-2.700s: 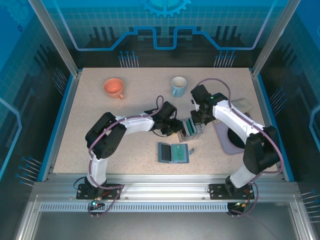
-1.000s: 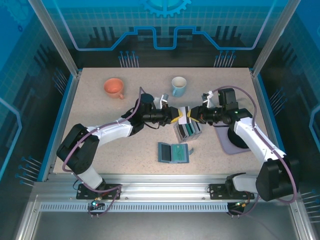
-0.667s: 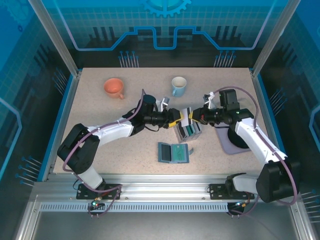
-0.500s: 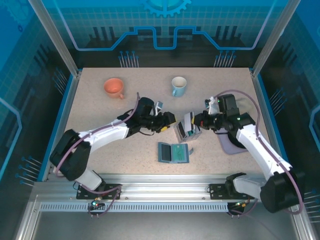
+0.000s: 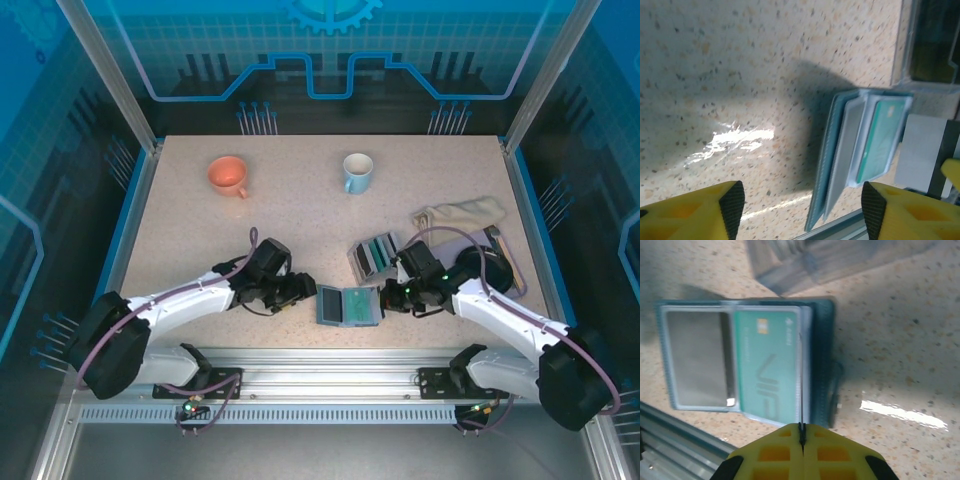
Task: Put the credit cards into the card holder
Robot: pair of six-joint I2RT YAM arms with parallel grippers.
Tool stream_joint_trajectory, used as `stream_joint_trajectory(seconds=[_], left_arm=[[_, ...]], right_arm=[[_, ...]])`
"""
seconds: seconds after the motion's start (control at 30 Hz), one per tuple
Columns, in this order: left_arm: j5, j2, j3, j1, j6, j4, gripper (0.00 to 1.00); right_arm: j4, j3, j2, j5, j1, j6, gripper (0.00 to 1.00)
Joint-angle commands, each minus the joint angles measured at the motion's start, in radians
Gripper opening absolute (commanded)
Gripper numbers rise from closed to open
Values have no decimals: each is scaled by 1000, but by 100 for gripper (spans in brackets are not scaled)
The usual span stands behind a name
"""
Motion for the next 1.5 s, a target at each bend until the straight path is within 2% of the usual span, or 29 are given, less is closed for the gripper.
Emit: stream_joint_trajectory(seconds=[0.0,0.3,0.43,0.7,0.87,1.1,1.47], left_arm=[[11,18,-6,-30,-14,17,63],[29,70,5,-55,-14,77,57],[35,97,6,-58,-14,93,51],[38,176,26,-76,-6,111,27],[29,227,39,-93,-4,108,19],[12,240,47,-108,-17,114,14],[4,226,48,-109,-21,119,13]], right_arm=[[35,-19,-6,40,13,23,3],[64,-14,34,16,13,17,3],[77,-23,56,13,13,14,3],[96,-55,110,36,15,14,3],[124,-60,86,-2,16,30,3],[97,10,6,-41,15,37,4],[69,61,-17,-47,31,43,5]])
